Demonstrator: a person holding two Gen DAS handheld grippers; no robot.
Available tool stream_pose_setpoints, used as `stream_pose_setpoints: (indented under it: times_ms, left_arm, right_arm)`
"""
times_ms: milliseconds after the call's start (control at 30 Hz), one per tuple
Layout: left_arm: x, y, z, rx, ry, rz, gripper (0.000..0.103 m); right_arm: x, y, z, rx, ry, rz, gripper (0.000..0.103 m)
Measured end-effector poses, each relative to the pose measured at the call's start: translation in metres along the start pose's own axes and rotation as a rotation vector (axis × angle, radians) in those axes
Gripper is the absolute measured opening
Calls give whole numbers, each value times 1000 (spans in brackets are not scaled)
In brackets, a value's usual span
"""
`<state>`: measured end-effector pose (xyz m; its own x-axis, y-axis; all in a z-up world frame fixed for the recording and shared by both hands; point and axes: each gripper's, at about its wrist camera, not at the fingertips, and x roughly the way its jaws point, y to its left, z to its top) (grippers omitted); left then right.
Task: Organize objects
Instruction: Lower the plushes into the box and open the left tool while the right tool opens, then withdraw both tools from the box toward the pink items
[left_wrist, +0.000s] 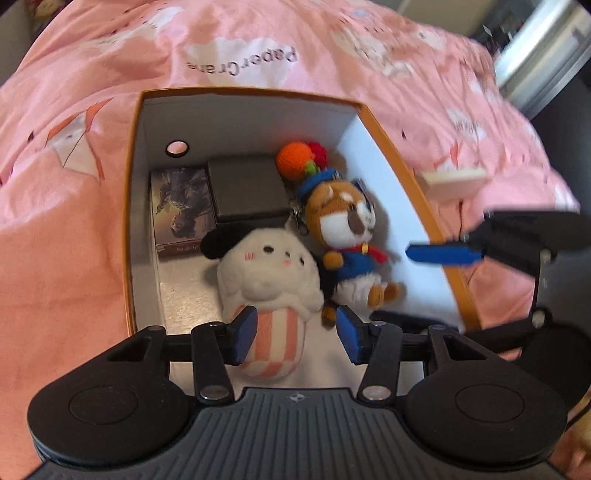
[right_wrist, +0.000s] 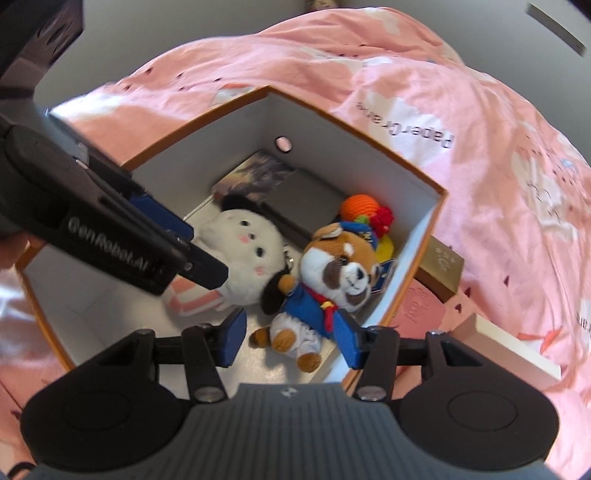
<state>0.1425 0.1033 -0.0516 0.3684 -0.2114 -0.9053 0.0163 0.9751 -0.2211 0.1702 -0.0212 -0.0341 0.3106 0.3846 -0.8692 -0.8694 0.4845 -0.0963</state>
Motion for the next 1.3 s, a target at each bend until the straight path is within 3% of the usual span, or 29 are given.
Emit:
stream_pose_setpoints:
  times_ms: [133, 200, 300, 500, 667, 767, 833, 933, 967, 1000, 1167, 1300]
  left_arm:
    - [10, 3, -5, -9, 44, -3, 54]
    - [12, 8, -4, -38, 41, -13, 39]
    - [15, 15, -1, -87, 24, -12, 28]
    - [19, 19, 0, -193, -35, 8, 21]
    - [21, 25, 4, -233, -36, -13, 21]
    - [21, 21, 9, -141, 21, -6, 32]
    - [23, 18, 11, -95, 48, 7, 33]
    - [30, 11, 13, -45, 69, 30, 48]
    - [34, 9, 11, -31, 79, 30, 57]
    - [38, 7, 10, -26, 83, 36, 59]
    - [41, 11, 1, -135, 15, 44, 53]
    - [34, 5, -6, -170, -85, 114, 51]
  right_arm:
    - [9, 2, 2, -36, 24, 3, 54]
    - [13, 1, 1, -42, 32, 3, 51]
    - [19, 1, 0, -61, 43, 14, 45]
    - [27, 3, -3, -110, 46, 10, 44]
    - [37, 10, -3, -186, 47, -49, 46]
    - [44, 13, -1, -231, 58, -73, 45]
    - [50, 15, 0, -250, 71, -85, 44]
    - [51, 11, 4, -232, 70, -147, 20]
    - [49, 5, 6, -197, 65, -133, 12]
    - [45, 0, 7, -162, 61, -122, 0]
    - [29, -4, 3, -118, 91, -52, 0]
    - [21, 2, 1, -113, 108, -14, 0]
